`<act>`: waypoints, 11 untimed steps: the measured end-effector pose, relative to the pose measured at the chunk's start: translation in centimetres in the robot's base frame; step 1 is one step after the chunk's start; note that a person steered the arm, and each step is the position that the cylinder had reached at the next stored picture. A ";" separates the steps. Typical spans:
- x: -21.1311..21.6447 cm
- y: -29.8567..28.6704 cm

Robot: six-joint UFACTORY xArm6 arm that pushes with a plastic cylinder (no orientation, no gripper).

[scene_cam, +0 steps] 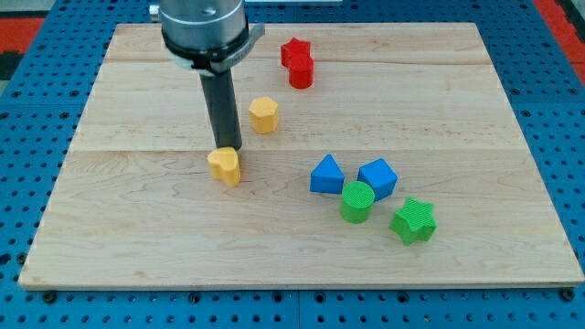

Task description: Slide yellow heart towards bottom centre

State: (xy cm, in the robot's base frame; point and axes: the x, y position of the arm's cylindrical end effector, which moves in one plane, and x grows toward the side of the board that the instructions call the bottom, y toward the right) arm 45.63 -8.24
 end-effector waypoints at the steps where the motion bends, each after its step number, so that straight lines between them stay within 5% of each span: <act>1: 3.5 -2.1; 2: -0.1 -4.8; 3: 6.5 -4.3; 4: 10.1 2.1; 5: 11.3 2.4; 6: 9.1 -4.2; 7: 6.0 -1.4; 11: 5.7 11.0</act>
